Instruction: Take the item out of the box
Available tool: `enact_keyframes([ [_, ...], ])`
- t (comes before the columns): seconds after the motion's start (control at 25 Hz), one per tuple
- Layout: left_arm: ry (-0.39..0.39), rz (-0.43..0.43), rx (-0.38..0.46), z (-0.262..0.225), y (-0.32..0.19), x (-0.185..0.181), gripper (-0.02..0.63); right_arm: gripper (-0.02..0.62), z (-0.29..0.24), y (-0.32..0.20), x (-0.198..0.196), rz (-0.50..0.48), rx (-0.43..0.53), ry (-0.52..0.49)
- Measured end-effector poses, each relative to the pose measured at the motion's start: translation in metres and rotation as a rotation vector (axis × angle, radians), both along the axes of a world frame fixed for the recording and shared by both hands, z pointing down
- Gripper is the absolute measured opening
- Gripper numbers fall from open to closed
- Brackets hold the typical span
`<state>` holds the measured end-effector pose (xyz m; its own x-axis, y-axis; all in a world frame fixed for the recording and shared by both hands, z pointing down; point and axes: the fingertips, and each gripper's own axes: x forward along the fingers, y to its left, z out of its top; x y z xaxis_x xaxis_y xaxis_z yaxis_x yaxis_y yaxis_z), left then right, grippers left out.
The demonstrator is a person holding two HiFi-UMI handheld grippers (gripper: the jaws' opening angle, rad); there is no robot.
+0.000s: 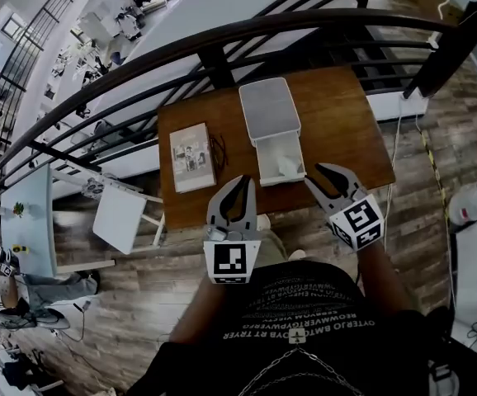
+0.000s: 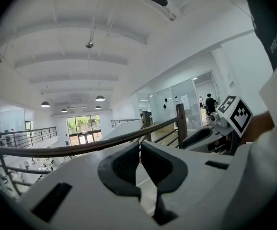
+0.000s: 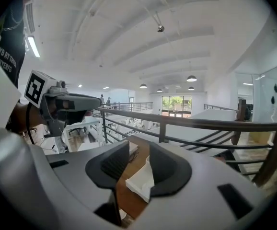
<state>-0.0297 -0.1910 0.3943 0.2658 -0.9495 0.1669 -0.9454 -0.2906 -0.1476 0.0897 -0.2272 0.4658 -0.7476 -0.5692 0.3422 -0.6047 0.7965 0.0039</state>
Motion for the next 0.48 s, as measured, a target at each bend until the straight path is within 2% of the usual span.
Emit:
enact_keyframes([
  [0.24,0.012,0.02,0.005,0.004,-0.038,-0.016,0.006,0.13,0.035,-0.035,-0.012,0.018,-0.059,0.042],
  [0.48,0.007,0.034,-0.017,0.012,-0.07,-0.029,0.006,0.13,0.079,-0.064,-0.023,0.034,-0.163,0.079],
])
